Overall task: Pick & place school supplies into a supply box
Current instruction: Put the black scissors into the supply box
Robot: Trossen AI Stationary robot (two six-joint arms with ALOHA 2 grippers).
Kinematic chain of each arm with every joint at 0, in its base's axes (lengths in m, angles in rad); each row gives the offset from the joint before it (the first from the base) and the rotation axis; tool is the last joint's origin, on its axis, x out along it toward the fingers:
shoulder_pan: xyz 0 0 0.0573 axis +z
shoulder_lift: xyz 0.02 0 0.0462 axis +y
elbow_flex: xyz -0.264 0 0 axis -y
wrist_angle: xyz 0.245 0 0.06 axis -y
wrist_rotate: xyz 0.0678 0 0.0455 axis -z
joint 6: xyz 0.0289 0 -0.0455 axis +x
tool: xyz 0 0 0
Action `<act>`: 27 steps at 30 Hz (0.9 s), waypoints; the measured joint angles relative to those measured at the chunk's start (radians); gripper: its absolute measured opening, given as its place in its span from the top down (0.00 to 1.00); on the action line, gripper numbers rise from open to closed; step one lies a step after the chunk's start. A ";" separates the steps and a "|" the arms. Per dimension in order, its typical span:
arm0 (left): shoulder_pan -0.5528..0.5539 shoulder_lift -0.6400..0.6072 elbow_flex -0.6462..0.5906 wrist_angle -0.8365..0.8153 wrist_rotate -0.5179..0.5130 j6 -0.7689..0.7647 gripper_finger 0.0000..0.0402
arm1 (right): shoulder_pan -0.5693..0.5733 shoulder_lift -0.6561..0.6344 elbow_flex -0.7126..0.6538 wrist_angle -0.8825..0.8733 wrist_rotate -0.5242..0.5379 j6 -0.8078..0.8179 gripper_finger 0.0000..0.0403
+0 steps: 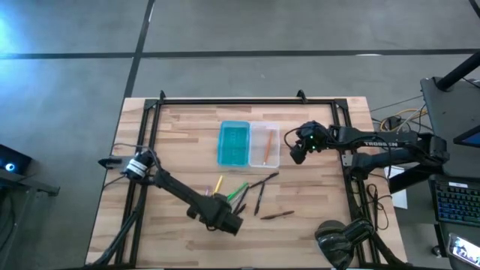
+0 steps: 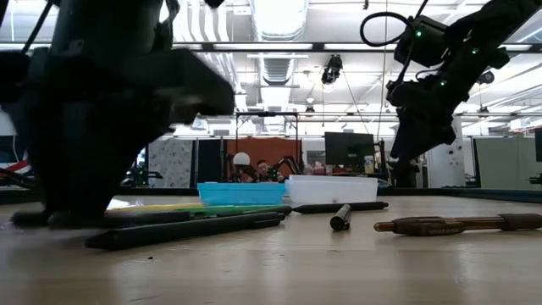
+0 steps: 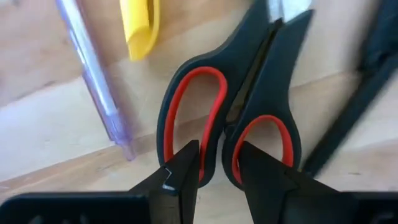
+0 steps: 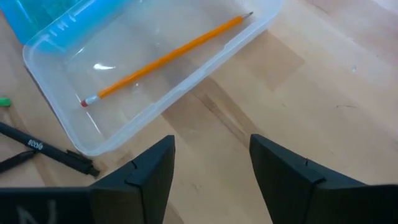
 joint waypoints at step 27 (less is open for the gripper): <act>-0.002 -0.015 0.052 -0.078 -0.020 0.012 0.69 | -0.001 0.000 -0.003 -0.012 0.005 -0.001 0.50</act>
